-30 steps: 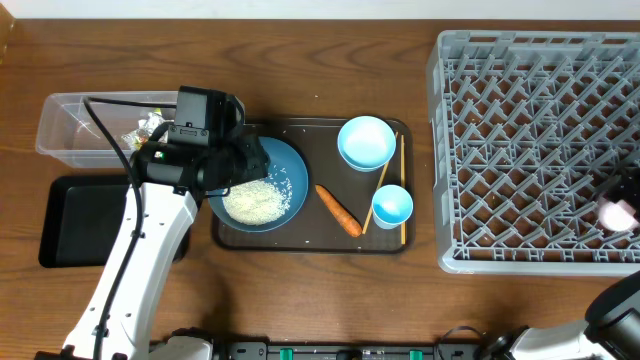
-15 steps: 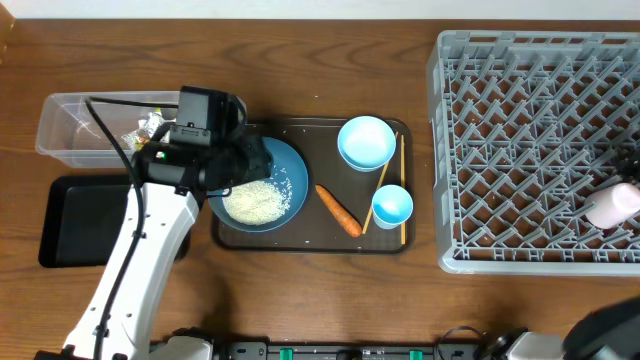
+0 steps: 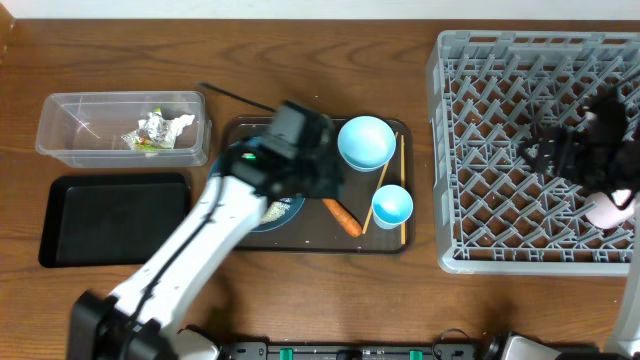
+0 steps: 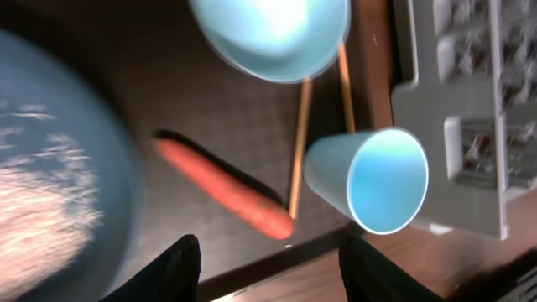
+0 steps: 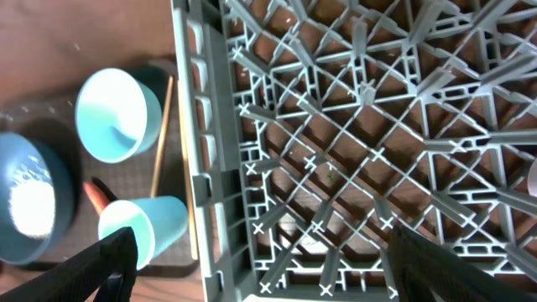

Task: Sort waste into correct bins and load items into the dishwasher rack
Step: 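Grasp the light-blue cup on the tray with the left gripper, then lift the light-blue cup and hand it to the right gripper, then carry the light-blue cup with the right gripper and place it in the rack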

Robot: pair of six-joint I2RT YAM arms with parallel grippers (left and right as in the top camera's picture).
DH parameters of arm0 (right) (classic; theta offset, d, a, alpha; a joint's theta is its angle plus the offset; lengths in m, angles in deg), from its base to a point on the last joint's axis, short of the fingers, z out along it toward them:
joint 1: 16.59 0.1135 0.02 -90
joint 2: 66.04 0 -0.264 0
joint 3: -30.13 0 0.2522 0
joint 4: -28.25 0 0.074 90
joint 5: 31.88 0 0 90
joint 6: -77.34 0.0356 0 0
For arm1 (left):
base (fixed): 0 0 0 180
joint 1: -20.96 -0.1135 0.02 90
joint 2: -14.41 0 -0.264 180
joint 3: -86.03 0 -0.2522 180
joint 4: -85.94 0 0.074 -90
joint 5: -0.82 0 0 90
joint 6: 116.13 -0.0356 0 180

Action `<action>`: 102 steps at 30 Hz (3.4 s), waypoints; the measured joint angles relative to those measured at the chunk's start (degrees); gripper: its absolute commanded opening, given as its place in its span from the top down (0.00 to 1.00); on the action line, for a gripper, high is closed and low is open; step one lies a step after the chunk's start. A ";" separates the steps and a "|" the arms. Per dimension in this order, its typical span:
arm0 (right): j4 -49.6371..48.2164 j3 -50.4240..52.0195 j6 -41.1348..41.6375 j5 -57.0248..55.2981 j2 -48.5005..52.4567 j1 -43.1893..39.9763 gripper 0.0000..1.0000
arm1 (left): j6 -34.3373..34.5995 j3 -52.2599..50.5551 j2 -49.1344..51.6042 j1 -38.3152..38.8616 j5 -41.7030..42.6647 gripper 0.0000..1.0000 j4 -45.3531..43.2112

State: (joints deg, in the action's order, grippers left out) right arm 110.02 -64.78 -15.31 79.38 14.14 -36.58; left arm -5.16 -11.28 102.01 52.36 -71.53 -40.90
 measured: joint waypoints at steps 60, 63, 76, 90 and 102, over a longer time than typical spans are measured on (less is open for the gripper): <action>-12.90 0.33 -39.28 35.45 7.08 31.54 0.02 | 27.28 0.44 -1.70 -16.68 53.13 0.94 -11.50; -15.69 0.33 -39.71 35.78 7.08 33.92 0.08 | 27.30 0.44 -1.70 -16.68 53.68 0.94 -11.52; -17.75 0.33 -40.39 35.85 7.08 36.35 0.69 | 27.30 0.42 -1.70 -16.83 54.07 0.94 -11.19; -16.59 0.76 -24.74 25.49 6.08 28.94 0.74 | 22.51 0.55 -1.77 -16.92 42.40 0.88 -5.42; -1.27 -2.73 -1.92 -1.01 1.55 6.97 0.83 | 13.42 0.55 -6.60 -16.74 17.49 0.88 4.98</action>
State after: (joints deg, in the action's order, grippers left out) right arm 108.75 -67.51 -17.24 78.37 15.69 -29.61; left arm 8.26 -10.73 95.40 35.62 -54.04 -35.92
